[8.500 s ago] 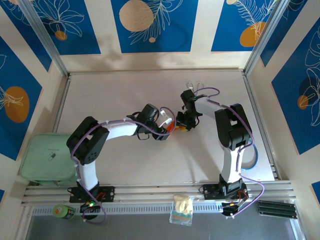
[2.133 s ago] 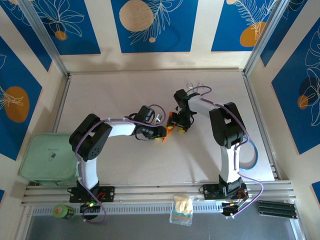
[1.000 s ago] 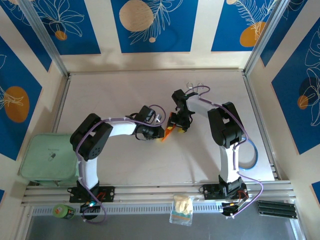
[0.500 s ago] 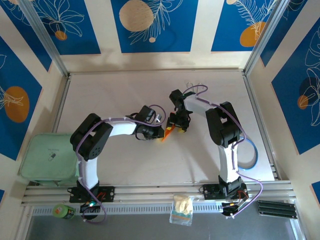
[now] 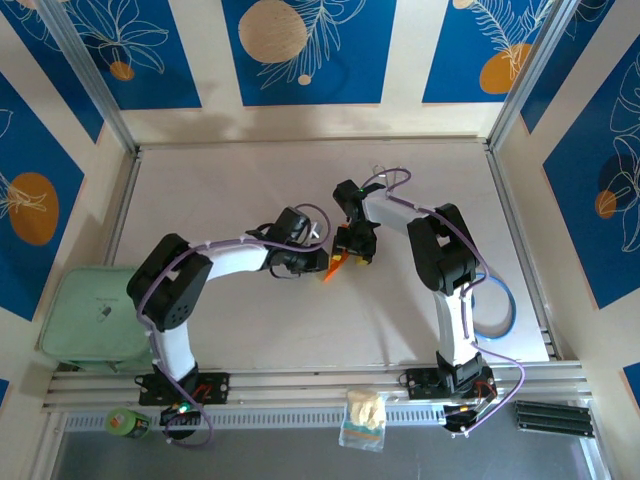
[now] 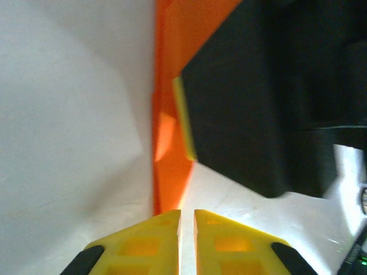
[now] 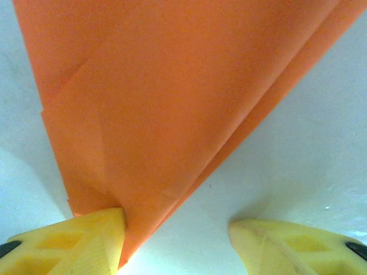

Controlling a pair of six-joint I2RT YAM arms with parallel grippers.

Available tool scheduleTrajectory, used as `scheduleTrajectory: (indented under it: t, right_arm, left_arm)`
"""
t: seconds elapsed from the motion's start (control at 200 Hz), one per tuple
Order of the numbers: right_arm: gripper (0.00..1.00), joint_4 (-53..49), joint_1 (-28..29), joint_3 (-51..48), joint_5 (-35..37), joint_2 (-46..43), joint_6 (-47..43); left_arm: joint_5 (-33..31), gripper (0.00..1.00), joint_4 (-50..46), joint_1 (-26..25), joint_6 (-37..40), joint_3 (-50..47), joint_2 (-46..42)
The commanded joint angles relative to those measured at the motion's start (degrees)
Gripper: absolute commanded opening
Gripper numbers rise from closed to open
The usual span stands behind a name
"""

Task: Fold a paper plane with a square sheet of paper (pick it up from the middle)
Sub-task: Fold the wing for the fifth time at the center of the table.

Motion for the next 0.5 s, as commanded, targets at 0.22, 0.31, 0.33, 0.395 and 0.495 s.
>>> scheduleTrajectory:
  t: [0.22,0.31,0.33,0.395,0.495]
  right_arm:
    - [0.58,4.2,0.03,-6.29,7.03,13.49,0.8]
    - [0.58,4.27,0.03,-6.31,7.04,13.47,0.73]
    - [0.58,4.22,0.03,-6.29,7.03,13.46,0.79]
    - [0.58,4.18,0.03,-6.28,7.11,13.48,0.79]
    - [0.58,4.18,0.08,-6.49,7.17,13.47,0.78]
  left_arm:
    - [9.8,0.11,11.89,-0.73,-4.69,-2.23,3.67]
    - [9.14,0.1,10.29,-0.72,-3.86,-1.7,4.71]
    - [9.07,0.1,10.02,-0.79,-3.82,-1.65,4.95]
    - [8.28,0.1,8.99,-0.73,-3.24,-1.62,5.39]
    - [6.72,0.09,7.05,-0.7,-2.16,-1.69,5.75]
